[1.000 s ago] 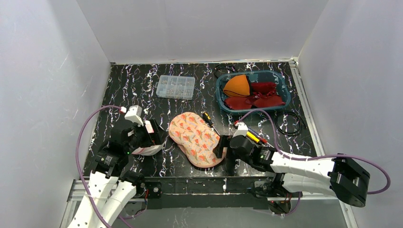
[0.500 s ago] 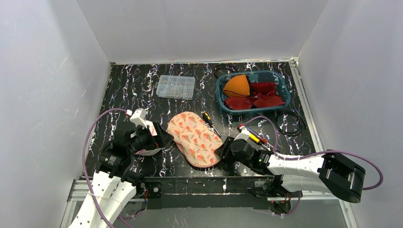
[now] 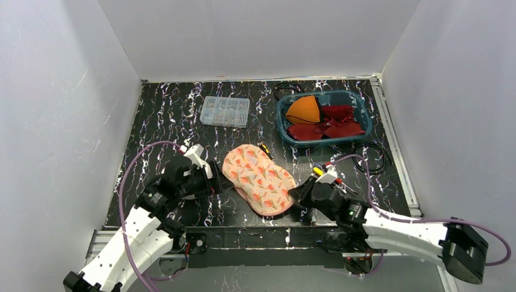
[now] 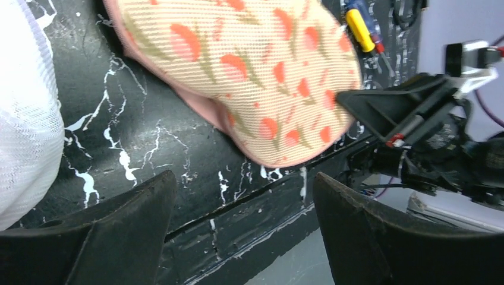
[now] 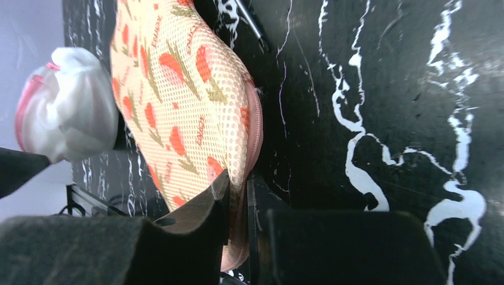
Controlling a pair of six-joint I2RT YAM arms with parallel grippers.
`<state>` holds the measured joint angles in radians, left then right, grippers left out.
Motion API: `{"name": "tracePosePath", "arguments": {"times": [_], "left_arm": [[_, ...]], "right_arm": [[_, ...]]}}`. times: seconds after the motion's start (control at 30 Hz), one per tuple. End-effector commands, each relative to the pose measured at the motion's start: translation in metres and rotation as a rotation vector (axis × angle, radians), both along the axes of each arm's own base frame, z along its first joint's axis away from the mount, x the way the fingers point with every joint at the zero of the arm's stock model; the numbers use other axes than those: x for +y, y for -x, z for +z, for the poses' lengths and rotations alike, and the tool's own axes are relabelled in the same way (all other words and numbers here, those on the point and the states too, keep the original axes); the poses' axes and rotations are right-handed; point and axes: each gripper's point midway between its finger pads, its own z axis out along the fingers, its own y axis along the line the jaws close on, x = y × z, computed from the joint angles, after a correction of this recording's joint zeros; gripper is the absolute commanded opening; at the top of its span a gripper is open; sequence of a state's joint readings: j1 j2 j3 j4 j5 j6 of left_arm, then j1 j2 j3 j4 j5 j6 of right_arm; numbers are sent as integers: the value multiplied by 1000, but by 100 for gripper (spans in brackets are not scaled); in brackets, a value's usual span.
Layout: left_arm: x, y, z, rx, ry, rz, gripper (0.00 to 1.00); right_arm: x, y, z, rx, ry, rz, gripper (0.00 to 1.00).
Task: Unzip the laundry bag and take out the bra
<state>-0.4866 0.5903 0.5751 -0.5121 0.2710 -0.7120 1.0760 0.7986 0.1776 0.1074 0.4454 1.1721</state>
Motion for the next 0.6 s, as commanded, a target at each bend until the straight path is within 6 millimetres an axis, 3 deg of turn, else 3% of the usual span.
{"name": "tracePosePath", "arguments": {"times": [0.0, 0.2, 0.33, 0.37, 0.47, 0.57], "left_arm": [[0, -10, -4, 24, -41, 55, 81], [-14, -13, -15, 56, -74, 39, 79], [-28, -11, -22, 63, -105, 11, 79], [-31, -11, -25, 70, -113, 4, 79], [-38, -10, -28, 81, -123, -11, 79], [-40, -9, -29, 86, -131, -18, 79]], "right_arm": [[-31, -7, -2, -20, 51, -96, 21], [-44, -4, 1, -27, 79, -98, 23], [-24, 5, 1, 0, 64, 9, 29], [-15, 9, 1, 12, 52, 49, 34], [2, 14, -4, 54, 102, 133, 63], [7, 9, 9, 25, 157, 164, 88]]}}
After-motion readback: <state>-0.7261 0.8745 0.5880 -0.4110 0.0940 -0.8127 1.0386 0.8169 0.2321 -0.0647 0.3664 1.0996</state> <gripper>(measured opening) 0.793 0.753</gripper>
